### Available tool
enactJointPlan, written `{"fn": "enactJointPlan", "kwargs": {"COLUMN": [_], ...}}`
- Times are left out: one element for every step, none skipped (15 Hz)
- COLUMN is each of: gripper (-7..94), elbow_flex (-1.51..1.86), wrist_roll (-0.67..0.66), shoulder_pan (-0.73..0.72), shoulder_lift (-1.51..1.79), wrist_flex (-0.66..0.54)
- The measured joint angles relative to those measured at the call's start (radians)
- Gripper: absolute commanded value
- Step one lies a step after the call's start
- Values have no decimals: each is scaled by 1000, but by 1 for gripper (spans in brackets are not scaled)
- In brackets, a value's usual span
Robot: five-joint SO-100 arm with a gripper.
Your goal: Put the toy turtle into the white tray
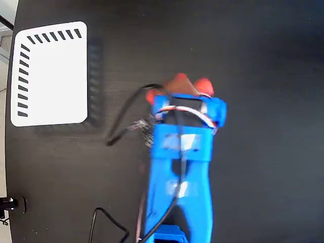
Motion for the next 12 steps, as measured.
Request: {"fn": "enactJointPlan", "kwargs": {"gripper": [0, 0, 0, 0, 0, 0, 0, 0, 0, 0, 0, 0], "elbow_flex": [-35, -69, -104, -160, -236, -307, -376, -445, -515, -575, -641, -706], "wrist_roll": [51, 92, 129, 164, 212, 256, 302, 341, 370, 391, 403, 410], "shoulder_pan": [-38, -86, -129, -169, -224, -272, -322, -368, -413, -448, -477, -502], "shoulder_lift": [3, 3, 3, -5, -25, -58, -100, -137, -178, -229, -284, -336], "wrist_flex": [-5, 11, 28, 44, 63, 71, 74, 74, 74, 74, 74, 74]}}
